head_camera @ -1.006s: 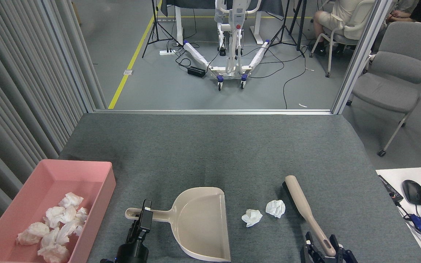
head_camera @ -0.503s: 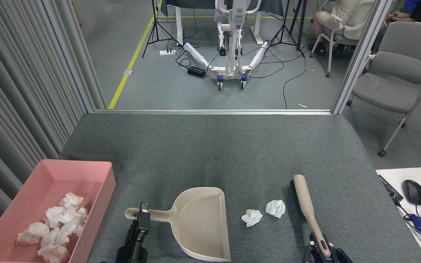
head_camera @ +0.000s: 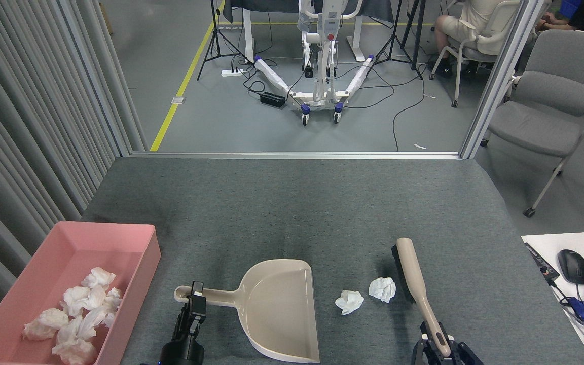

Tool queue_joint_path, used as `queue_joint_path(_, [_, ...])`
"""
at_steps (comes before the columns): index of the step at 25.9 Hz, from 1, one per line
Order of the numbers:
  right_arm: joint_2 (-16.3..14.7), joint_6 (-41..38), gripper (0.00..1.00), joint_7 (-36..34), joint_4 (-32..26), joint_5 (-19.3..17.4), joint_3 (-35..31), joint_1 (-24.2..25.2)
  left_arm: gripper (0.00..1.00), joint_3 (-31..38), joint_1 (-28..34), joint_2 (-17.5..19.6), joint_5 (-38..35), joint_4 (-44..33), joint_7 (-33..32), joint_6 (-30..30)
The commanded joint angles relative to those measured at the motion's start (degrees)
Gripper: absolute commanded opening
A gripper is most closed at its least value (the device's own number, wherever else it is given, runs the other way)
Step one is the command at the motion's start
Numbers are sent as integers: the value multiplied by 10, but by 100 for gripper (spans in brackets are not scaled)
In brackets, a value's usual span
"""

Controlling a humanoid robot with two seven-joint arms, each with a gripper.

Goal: Sweep and dump garbage into bin
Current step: 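Grasp the dustpan handle with left hand and brush with right hand, then sweep the white tissues into the dustpan with the right-hand brush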

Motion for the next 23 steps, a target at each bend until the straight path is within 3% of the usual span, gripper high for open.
queue_joint_path(1, [4,-10,0,2,-29,2,21,13,34,-1,1,2,0,0,1,-2])
queue_joint_path(4, [15,-11,0,11,-49,3,27,40,22,-2,2,2,-3,0,1,-9])
queue_joint_path(11, [36,-5,0,31,-64,31,61,56,11,-3,2,1,-9,2,1,-9])
queue_joint_path(23, [107,11,0,41,-61,54,179,51,10,-3,3,3,-10,1,0,-9])
